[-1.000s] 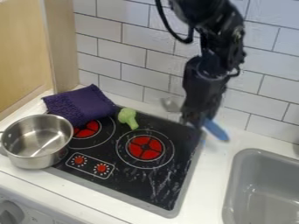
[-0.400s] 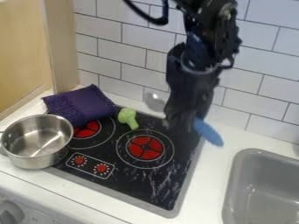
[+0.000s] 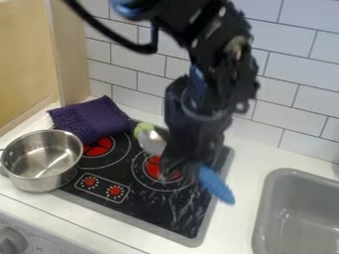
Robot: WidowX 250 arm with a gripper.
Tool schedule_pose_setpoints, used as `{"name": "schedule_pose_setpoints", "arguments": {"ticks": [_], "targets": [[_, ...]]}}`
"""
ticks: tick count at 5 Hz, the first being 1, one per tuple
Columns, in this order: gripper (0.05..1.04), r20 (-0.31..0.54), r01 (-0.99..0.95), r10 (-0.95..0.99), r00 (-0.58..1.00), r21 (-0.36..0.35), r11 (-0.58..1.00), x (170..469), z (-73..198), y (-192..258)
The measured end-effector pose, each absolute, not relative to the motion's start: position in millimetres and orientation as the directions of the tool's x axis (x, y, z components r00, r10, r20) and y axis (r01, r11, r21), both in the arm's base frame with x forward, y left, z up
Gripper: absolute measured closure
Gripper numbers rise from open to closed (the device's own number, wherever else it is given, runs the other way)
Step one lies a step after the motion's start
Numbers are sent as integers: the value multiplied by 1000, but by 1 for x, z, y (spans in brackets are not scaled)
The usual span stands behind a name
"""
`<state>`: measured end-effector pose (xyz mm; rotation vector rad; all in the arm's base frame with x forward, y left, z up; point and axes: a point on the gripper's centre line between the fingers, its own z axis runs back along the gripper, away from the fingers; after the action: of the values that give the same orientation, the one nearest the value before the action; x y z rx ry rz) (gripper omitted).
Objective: Move the blue spoon to bottom right of the burner
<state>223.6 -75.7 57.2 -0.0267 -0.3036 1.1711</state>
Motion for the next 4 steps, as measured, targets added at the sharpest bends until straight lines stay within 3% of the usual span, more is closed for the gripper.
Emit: {"name": "schedule_pose_setpoints", "arguments": {"ticks": [4], "targets": [[750, 219, -930, 928, 300, -151, 336, 205, 34, -54]]}}
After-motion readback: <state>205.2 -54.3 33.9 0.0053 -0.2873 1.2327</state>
